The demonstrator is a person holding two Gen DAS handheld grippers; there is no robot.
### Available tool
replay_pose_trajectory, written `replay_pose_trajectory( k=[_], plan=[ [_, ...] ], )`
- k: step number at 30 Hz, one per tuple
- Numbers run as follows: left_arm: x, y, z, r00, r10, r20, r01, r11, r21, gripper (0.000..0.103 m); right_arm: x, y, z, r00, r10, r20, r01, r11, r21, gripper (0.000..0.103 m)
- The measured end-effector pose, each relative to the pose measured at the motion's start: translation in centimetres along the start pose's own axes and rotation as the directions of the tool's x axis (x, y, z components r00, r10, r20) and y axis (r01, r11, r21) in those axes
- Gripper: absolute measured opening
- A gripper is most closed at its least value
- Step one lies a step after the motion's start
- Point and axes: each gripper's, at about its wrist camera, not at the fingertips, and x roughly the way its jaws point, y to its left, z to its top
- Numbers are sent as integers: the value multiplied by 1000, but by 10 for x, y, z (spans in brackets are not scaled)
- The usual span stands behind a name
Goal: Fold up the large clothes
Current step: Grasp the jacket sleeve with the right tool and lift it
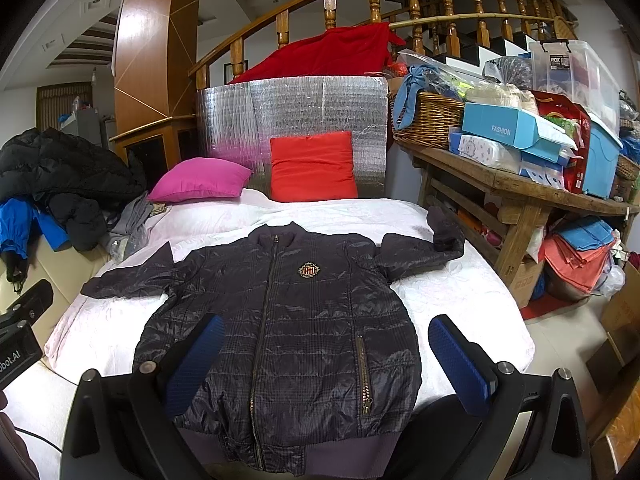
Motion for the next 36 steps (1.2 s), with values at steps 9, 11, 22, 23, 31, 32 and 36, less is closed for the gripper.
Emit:
replay_pose_trajectory(
  k=[9, 11, 22, 23, 31, 32, 36],
  plan=[
    [7, -2, -1, 1000, 3, -11, -3, 1000, 3, 103, 6, -1, -1, 1000, -1, -14, 1, 1000, -1, 103],
    [12, -5, -1, 1000, 2, -18, -2, 1000, 6, 103, 12, -2, 1, 1000, -4, -23, 4, 1000, -1, 103],
    [136, -42, -19, 938, -89, -336, 105, 994, 30, 103, 106, -98, 32, 999, 10, -30, -5, 990, 140, 103],
    [151, -47, -25, 922, -87, -377, 105, 994, 27, 103, 123, -117, 35, 1000, -7, -29, 11, 987, 158, 103],
    [221, -94, -48, 855, -84, -511, 136, 989, 65, 103, 283, -279, 49, 989, -12, -148, 82, 877, 473, 103],
    [227, -100, -47, 852, -84, -516, 140, 987, 72, 103, 310, -300, 49, 985, 19, -169, 76, 838, 540, 103],
    [255, -126, -46, 840, -95, -534, 167, 982, 89, 103, 380, -347, 48, 980, 116, -163, 33, 709, 705, 103]
  ],
)
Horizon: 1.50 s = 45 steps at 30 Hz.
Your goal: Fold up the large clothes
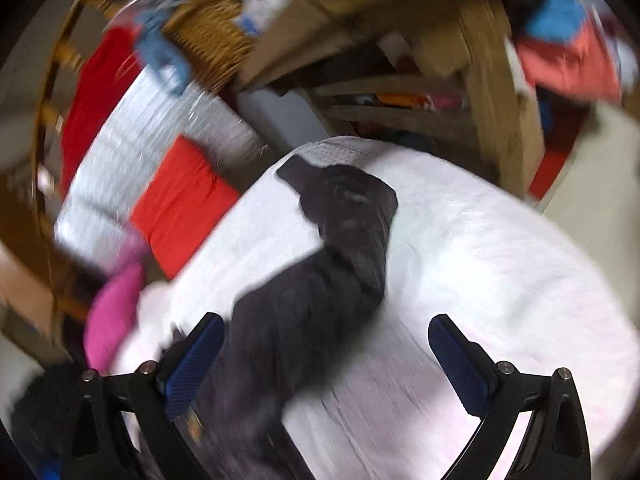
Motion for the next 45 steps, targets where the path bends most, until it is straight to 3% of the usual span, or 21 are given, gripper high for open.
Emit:
replay_pose_trajectory(
  k=[4, 6, 8, 9, 10, 11, 13, 17, 22, 25, 29, 32, 34, 39, 40, 41, 45],
  plan=[
    [15, -19, 19, 1000, 0, 1, 0, 999, 49, 103, 48, 1, 25, 997, -68, 19, 68, 998, -14, 103],
    [19, -29, 28, 1000, -2, 12, 1, 997, 72, 103, 72, 0, 32, 987, -159, 9, 159, 986, -45, 103],
    [22, -36, 35, 1000, -5, 20, 4, 996, 87, 103, 95, -4, 39, 962, -274, -1, 273, 959, -80, 103],
    [24, -39, 38, 1000, -7, 21, 5, 996, 91, 103, 103, -8, 42, 957, -291, -11, 289, 953, -85, 100],
    [25, -41, 41, 1000, -8, 24, 6, 996, 94, 103, 109, -14, 44, 954, -298, -22, 295, 953, -69, 82],
    [26, -43, 43, 1000, -9, 28, 6, 995, 96, 103, 113, -22, 45, 960, -279, -40, 277, 960, -35, 72],
    [25, -44, 45, 999, -11, 34, 8, 996, 94, 103, 117, -29, 45, 981, -180, -77, 182, 983, 17, 31],
    [16, -40, 43, 998, -16, 56, 11, 996, 85, 103, 98, -1, 40, 985, -170, -28, 168, 984, -62, 20],
    [-1, -16, 39, 996, -5, 88, 2, 999, 36, 103, 55, 68, 11, 1000, -25, -2, 24, 981, -194, 18],
    [-14, 7, 35, 994, 12, 112, -11, 1000, -11, 103, 32, 118, -26, 994, 101, -41, -108, 957, -271, 18],
    [-28, 41, 28, 988, 53, 146, -42, 996, -73, 103, 18, 175, -85, 957, 245, -152, -284, 892, -352, 18],
    [-30, 62, 24, 983, 89, 158, -73, 991, -109, 103, 28, 210, -143, 914, 282, -291, -382, 840, -385, 18],
    [-26, 72, 25, 982, 101, 157, -81, 989, -127, 103, 39, 223, -174, 891, 274, -363, -413, 820, -396, 22],
    [-1, 90, 38, 993, 31, 111, -12, 986, -165, 103, 65, 242, -248, 786, 191, -588, -485, 779, -396, 27],
    [3, 92, 40, 995, 12, 102, 6, 984, -176, 103, 63, 242, -254, 775, 175, -607, -493, 768, -408, 27],
    [11, 93, 45, 996, -8, 89, 24, 982, -188, 103, 54, 242, -260, 767, 165, -620, -505, 752, -424, 27],
    [34, 90, 58, 998, -46, 42, 54, 975, -214, 103, 34, 236, -251, 776, 182, -604, -524, 718, -458, 30]
  ],
)
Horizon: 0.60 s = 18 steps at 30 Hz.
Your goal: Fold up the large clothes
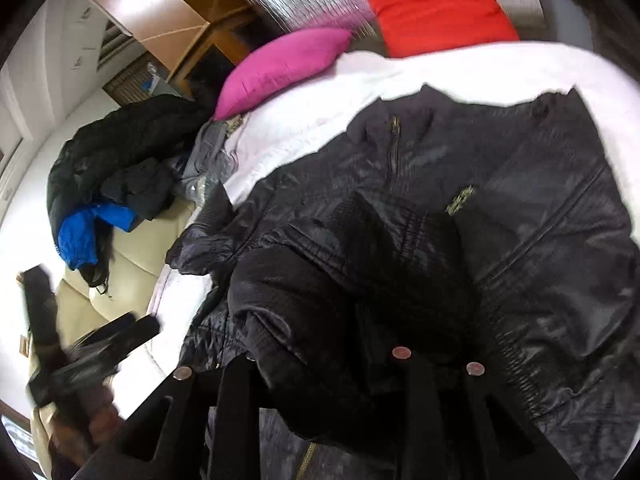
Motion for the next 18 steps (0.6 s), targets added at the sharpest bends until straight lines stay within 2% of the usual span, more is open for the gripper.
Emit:
replay_pose_trajectory(
  k=[2, 3, 4, 5, 7, 9, 11, 15, 18],
  plan=[
    [7, -2, 0, 1000, -28, -14, 28, 999, -23, 103, -14, -5, 2, 1000, 2, 9, -2, 1000, 5, 40],
    [9, -3, -2, 999, -45, -22, 44, 999, -31, 103, -19, -7, 0, 1000, -11, 6, 11, 1000, 0, 62],
    [12, -4, -4, 998, -55, -28, 54, 998, -36, 103, -21, -10, 0, 1000, -19, 4, 19, 1000, -9, 78],
    [16, -7, -7, 997, -65, -37, 63, 997, -40, 103, -25, -13, 0, 1000, -13, 13, 14, 1000, -19, 81],
    [23, -12, -14, 994, -91, -64, 88, 995, -48, 103, -27, -16, 0, 1000, 26, 12, -26, 999, -22, 82],
    [27, -17, -22, 989, -121, -85, 116, 992, -58, 103, -22, -22, 1, 997, 29, -72, -32, 999, -32, 81],
    [31, -26, -30, 985, -146, -88, 142, 988, -53, 103, -30, -28, 1, 994, 30, -103, -35, 998, -55, 81],
    [31, -56, -41, 983, -177, -59, 179, 983, 36, 103, -74, -60, 15, 989, 148, 9, -148, 989, 31, 81],
    [33, -83, -46, 980, -193, -48, 198, 974, 110, 103, -99, -103, 23, 979, 149, 139, -173, 968, 183, 82]
  ],
)
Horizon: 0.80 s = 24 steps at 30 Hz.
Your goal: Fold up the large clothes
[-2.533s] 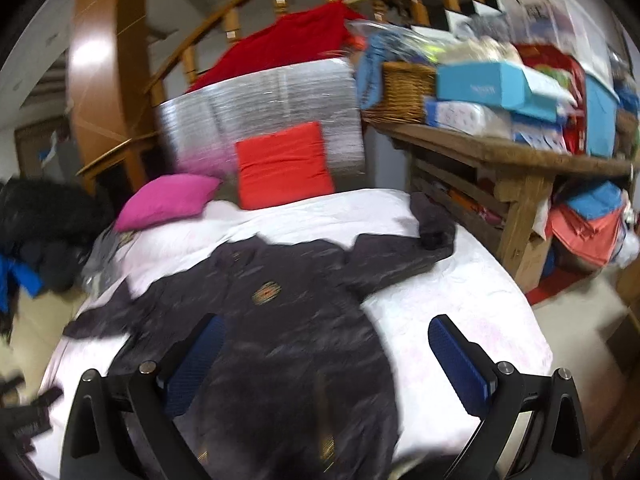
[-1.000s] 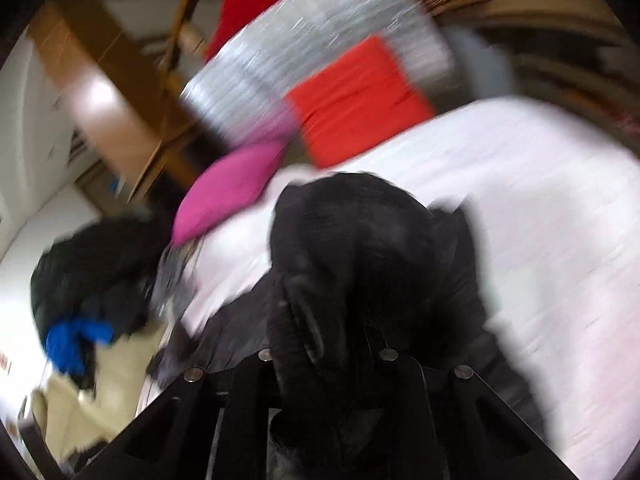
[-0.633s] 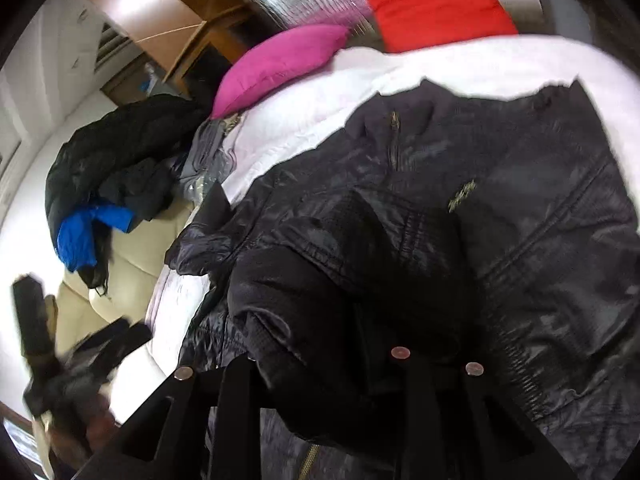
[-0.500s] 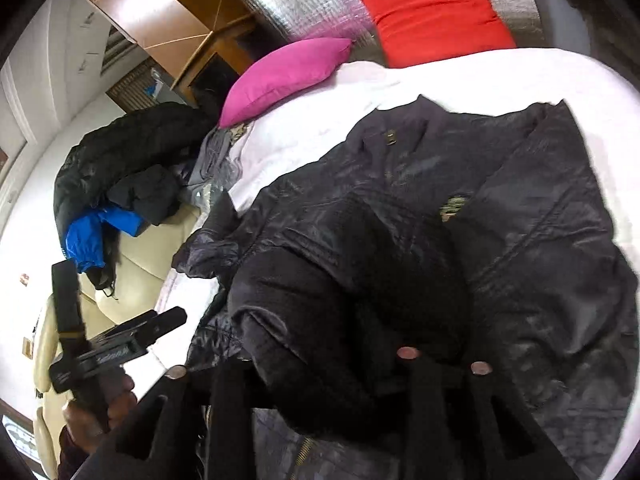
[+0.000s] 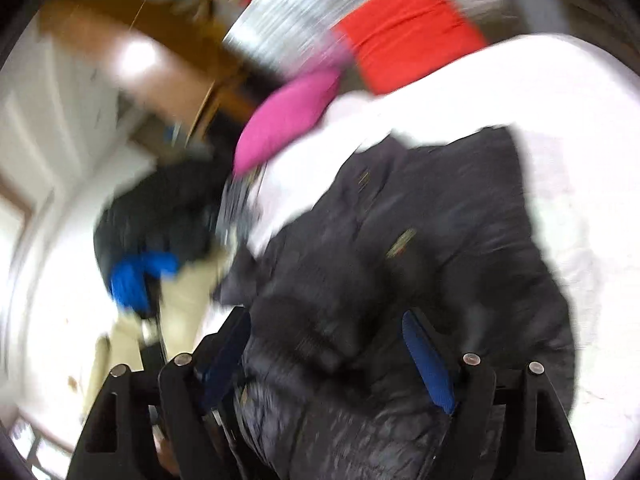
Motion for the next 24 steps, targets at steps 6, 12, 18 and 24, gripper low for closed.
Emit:
replay_pose_trajectory(
  k=[6, 12, 18, 24],
  plan=[
    [20, -41, 3, 993, 78, 89, -89, 988, 126, 103, -12, -64, 17, 993, -75, 92, 42, 949, 312, 81],
    [48, -50, 18, 992, 107, 70, -118, 975, 189, 66, 4, -82, 26, 975, -216, 59, 179, 909, 377, 81],
    [61, -46, 34, 981, 175, 79, -190, 945, 268, 20, 43, -86, 46, 918, -398, 8, 384, 891, 241, 81],
    [46, -36, 70, 940, 283, 193, -334, 880, 339, 15, 79, -86, 46, 879, -471, -70, 476, 875, 92, 36]
  ],
)
